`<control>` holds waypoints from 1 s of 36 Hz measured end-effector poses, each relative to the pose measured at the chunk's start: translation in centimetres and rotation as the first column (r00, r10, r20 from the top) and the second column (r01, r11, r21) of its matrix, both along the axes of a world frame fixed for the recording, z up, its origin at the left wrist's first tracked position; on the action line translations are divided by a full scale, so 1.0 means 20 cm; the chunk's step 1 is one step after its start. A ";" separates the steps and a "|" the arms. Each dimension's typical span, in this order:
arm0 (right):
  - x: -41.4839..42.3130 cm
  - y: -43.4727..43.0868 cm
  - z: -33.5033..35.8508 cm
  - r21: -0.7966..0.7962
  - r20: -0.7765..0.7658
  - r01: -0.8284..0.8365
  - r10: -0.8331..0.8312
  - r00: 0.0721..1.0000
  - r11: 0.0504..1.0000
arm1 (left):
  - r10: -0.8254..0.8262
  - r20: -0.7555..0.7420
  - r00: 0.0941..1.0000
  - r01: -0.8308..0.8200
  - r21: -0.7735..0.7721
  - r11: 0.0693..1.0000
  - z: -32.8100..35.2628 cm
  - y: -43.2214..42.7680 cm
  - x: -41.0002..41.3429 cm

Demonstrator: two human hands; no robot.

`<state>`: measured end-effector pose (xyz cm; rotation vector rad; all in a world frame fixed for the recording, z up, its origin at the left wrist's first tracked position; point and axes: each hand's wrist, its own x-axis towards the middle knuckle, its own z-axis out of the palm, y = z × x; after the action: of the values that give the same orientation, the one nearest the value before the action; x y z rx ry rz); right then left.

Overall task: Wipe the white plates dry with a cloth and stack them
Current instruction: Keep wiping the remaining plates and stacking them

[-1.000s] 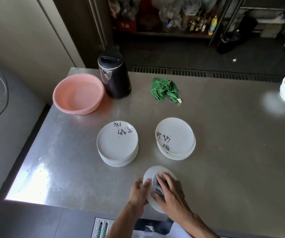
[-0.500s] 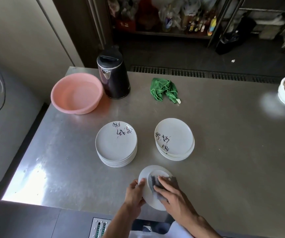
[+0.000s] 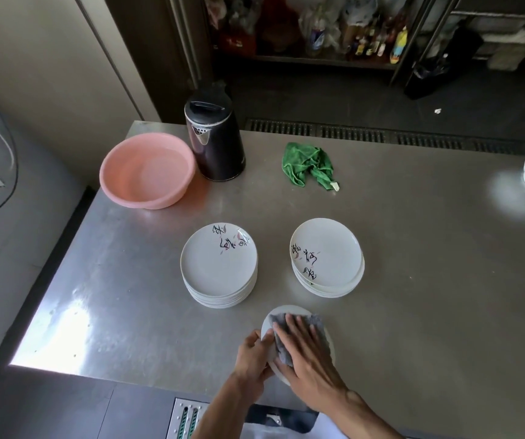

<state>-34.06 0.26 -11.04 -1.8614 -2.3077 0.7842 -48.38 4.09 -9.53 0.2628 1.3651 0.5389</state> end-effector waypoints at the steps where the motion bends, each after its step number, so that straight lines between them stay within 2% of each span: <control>1: 0.00 -0.01 -0.01 -0.008 0.000 0.000 0.000 1.000 1.000 | -0.006 -0.006 1.000 0.006 0.004 1.000 0.00 0.00 0.00; 5: 0.03 -0.03 -0.05 -0.038 0.022 0.018 -0.017 1.000 0.999 | -0.009 -0.009 1.000 0.009 0.010 1.000 -0.01 0.01 0.00; 10: 0.03 0.02 -0.11 -0.120 0.106 0.290 -0.278 0.955 0.949 | -0.022 0.000 1.000 0.022 0.023 0.999 -0.01 -0.01 0.03; 12: -0.02 0.07 -0.09 -0.100 0.072 0.332 -0.326 0.943 0.938 | -0.034 0.016 0.999 0.033 0.043 0.999 0.00 0.00 0.04; 14: -0.05 0.10 -0.06 -0.081 -0.036 0.265 -0.268 0.963 0.961 | -0.041 0.028 0.999 0.040 0.053 0.998 0.00 0.01 0.04; 16: -0.05 0.09 -0.05 -0.052 -0.177 0.097 -0.105 0.979 0.994 | -0.037 0.045 0.998 0.034 0.059 0.998 0.00 0.01 0.02; 18: -0.01 0.05 -0.05 -0.042 -0.256 0.007 -0.018 0.966 0.999 | -0.015 0.054 0.998 0.012 0.055 0.998 -0.01 0.00 0.01; 21: 0.09 -0.01 -0.08 0.027 -0.190 0.043 -0.037 0.981 0.999 | 0.030 0.030 0.999 -0.031 0.040 0.999 -0.03 -0.02 -0.01; 23: 0.13 -0.01 -0.10 -0.034 -0.098 0.110 -0.113 0.989 0.993 | 0.038 0.001 0.999 -0.038 0.040 0.998 -0.03 -0.02 -0.02; 26: 0.09 0.03 -0.14 -0.157 -0.039 0.234 -0.243 0.969 0.959 | 0.010 -0.017 1.000 -0.009 0.063 0.998 -0.03 -0.01 -0.03; 29: 0.00 0.13 -0.10 -0.152 -0.028 0.318 -0.326 0.945 0.936 | -0.031 -0.034 0.999 0.034 0.093 0.995 -0.03 -0.01 -0.03; 30: -0.03 0.16 -0.07 -0.138 -0.063 0.300 -0.311 0.948 0.944 | -0.044 -0.033 0.999 0.047 0.106 0.993 -0.03 -0.02 -0.03; 32: -0.06 0.17 -0.05 -0.117 -0.180 0.157 -0.177 0.968 0.981 | -0.059 -0.019 0.998 0.061 0.126 0.990 -0.02 -0.03 -0.03; 34: -0.05 0.15 -0.05 -0.092 -0.203 0.034 -0.052 0.978 0.995 | -0.057 -0.021 0.998 0.059 0.135 0.989 -0.03 -0.06 -0.03; 36: 0.00 0.14 -0.07 -0.123 -0.191 0.110 -0.132 0.973 0.986 | -0.046 -0.050 0.998 0.052 0.129 0.990 -0.04 -0.07 -0.04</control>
<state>-33.99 3.05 -12.44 -1.8514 -2.0491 1.0485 -49.14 2.62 -10.24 0.4165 1.3671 0.5848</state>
